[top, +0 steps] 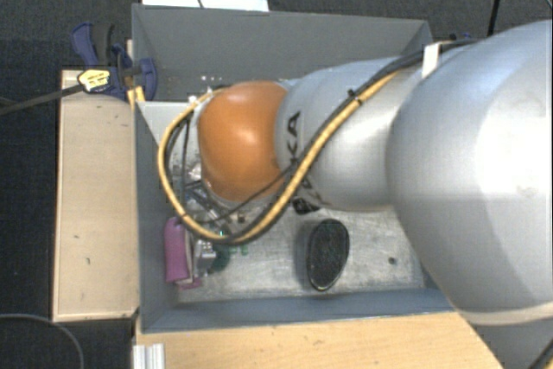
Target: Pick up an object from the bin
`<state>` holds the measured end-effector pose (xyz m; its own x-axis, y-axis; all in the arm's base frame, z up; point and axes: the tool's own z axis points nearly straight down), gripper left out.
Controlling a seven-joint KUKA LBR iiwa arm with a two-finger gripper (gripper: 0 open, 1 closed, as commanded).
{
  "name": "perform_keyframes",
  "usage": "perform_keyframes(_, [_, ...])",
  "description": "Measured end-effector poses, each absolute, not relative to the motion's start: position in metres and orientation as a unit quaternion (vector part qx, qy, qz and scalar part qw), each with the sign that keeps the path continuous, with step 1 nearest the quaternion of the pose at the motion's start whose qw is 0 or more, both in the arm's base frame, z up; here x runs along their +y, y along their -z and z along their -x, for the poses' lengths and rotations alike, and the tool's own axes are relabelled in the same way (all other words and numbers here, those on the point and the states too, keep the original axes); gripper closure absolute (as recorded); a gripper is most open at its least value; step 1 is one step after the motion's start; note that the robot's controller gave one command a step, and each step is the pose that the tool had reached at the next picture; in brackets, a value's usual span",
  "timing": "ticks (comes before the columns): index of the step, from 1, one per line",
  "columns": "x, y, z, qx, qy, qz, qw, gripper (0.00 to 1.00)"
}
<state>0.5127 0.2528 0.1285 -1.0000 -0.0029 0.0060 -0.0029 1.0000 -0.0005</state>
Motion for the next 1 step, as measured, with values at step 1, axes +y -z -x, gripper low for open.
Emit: perform_keyframes(1, [0.1974,-0.1024,-0.5452,-0.998,-0.001,0.069,0.002,0.00])
